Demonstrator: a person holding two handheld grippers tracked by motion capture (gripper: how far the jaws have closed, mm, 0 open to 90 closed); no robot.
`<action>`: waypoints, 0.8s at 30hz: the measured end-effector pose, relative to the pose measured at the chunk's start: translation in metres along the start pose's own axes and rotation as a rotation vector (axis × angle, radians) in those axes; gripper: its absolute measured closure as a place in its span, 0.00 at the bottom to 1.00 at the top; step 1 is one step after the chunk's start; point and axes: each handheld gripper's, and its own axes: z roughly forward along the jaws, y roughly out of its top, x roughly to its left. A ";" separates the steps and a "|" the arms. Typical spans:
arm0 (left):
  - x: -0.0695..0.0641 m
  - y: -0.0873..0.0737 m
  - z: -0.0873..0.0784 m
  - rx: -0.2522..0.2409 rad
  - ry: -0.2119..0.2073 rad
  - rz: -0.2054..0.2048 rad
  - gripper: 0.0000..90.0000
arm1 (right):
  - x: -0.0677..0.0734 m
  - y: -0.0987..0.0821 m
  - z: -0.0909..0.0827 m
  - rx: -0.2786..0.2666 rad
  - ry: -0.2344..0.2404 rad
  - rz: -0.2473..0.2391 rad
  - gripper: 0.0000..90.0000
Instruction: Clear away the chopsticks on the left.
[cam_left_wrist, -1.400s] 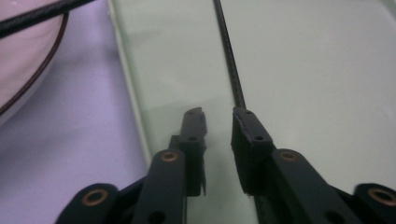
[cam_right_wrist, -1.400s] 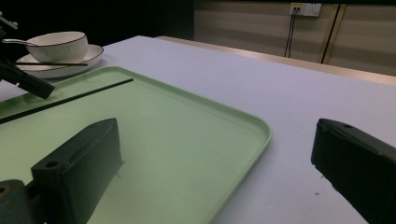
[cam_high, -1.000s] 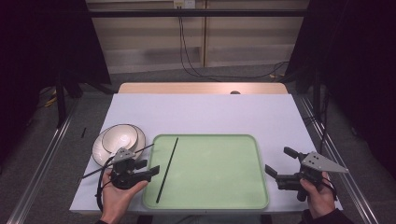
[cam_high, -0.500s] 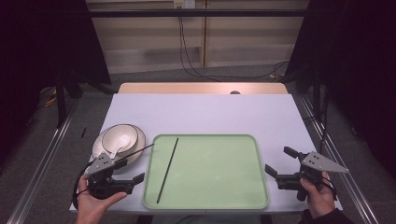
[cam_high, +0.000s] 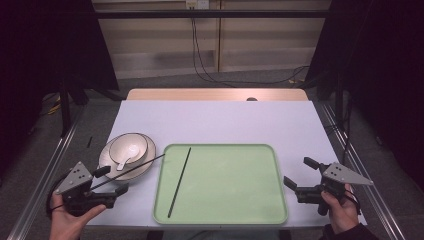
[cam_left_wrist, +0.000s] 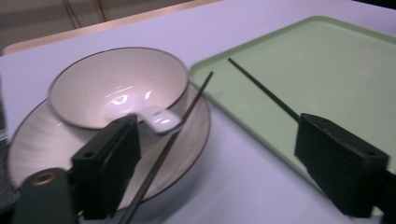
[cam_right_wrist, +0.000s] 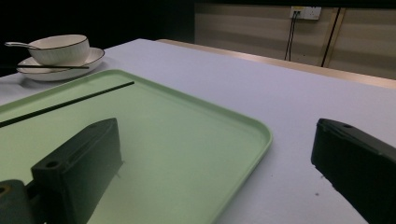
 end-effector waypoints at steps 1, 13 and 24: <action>0.004 -0.001 -0.001 0.009 0.012 0.003 0.19 | 0.000 0.000 0.000 0.001 0.003 -0.001 0.01; 0.035 -0.005 0.017 0.137 0.045 0.051 0.29 | 0.000 0.000 0.000 0.004 0.000 0.002 0.01; 0.044 -0.002 0.031 0.224 0.002 0.088 0.53 | 0.000 0.000 0.000 0.005 0.004 0.006 0.01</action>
